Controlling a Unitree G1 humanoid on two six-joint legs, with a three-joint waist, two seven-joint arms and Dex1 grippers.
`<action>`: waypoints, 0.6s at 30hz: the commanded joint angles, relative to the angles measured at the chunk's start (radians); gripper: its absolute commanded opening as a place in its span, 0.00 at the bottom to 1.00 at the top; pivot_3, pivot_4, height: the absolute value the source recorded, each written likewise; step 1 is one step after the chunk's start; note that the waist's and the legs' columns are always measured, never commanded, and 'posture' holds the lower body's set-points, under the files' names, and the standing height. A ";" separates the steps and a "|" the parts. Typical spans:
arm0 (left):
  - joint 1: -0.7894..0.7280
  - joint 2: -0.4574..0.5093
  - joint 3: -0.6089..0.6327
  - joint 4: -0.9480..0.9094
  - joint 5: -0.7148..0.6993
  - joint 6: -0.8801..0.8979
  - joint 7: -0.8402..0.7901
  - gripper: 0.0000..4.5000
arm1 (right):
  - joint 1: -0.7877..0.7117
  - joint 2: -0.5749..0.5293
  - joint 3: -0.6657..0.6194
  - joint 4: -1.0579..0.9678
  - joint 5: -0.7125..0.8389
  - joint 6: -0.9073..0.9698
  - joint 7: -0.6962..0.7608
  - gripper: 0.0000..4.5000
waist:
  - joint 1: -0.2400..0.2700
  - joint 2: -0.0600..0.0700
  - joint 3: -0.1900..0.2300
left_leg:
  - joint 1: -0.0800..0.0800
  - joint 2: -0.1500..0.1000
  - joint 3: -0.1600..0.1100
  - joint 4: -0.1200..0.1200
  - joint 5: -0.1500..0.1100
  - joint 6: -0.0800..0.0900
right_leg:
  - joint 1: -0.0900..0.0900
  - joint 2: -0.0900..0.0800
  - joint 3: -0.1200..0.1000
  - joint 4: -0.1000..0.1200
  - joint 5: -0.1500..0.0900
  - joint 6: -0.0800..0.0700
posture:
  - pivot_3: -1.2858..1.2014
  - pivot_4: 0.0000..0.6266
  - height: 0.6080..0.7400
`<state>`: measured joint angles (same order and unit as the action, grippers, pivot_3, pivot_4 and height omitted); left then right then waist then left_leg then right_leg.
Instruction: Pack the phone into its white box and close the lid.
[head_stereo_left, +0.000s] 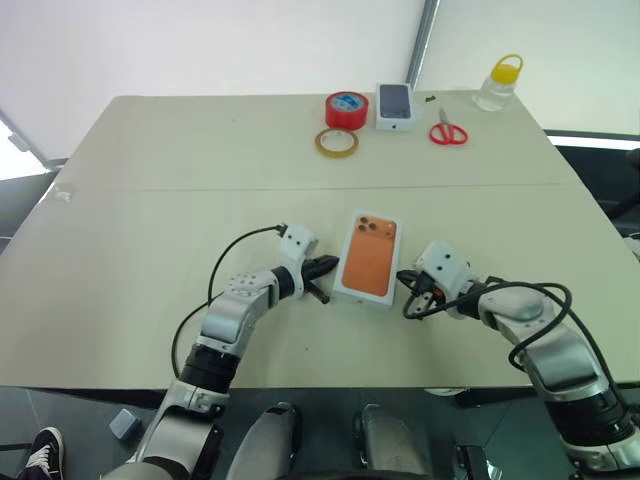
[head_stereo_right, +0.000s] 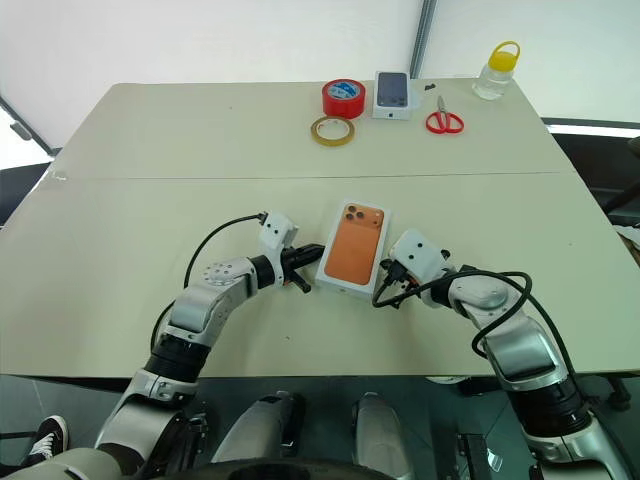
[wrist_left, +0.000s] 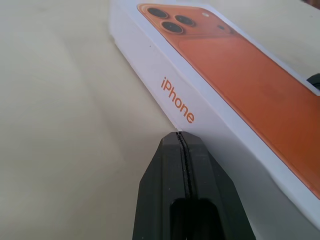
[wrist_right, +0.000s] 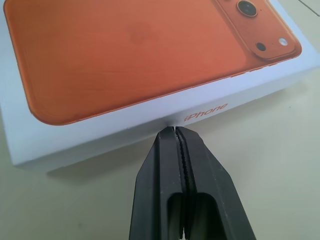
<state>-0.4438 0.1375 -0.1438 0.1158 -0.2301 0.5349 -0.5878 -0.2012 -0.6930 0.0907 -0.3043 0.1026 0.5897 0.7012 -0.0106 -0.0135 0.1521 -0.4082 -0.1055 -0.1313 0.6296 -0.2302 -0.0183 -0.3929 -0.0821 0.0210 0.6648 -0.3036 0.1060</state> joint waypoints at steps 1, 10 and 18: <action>-0.062 -0.011 0.049 -0.029 -0.036 -0.006 0.017 0.00 | -0.053 -0.010 -0.070 0.029 0.016 -0.036 -0.004 0.01 | 0.001 0.000 0.000 | 0.000 0.000 0.000 0.000 0.000 0.000 | 0.000 0.000 0.000 0.000 0.000 0.000 | 0.52 0.24 1.00; -0.291 -0.102 0.043 0.260 0.024 -0.135 0.061 0.00 | -0.204 0.099 -0.073 0.110 0.064 -0.015 -0.043 0.01 | 0.000 -0.001 0.001 | 0.000 0.000 0.000 0.000 0.000 0.000 | 0.000 0.000 -0.001 0.000 0.000 0.000 | 0.52 0.24 1.00; -0.254 -0.094 -0.042 0.440 0.126 -0.211 0.043 0.00 | -0.084 0.065 0.112 0.045 -0.024 0.043 -0.015 0.01 | 0.000 0.000 -0.001 | 0.000 -0.001 0.000 0.000 0.001 -0.001 | 0.000 0.000 0.000 0.000 0.000 0.001 | 0.52 0.24 1.00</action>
<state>-0.7362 0.0378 -0.1723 0.5324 -0.1194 0.3192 -0.5301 -0.3145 -0.6097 0.1626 -0.2432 0.0991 0.5972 0.6724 -0.0108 -0.0139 0.1511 -0.4074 -0.1064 -0.1315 0.6303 -0.2299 -0.0188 -0.3915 -0.0825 0.0206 0.6647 -0.3038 0.1066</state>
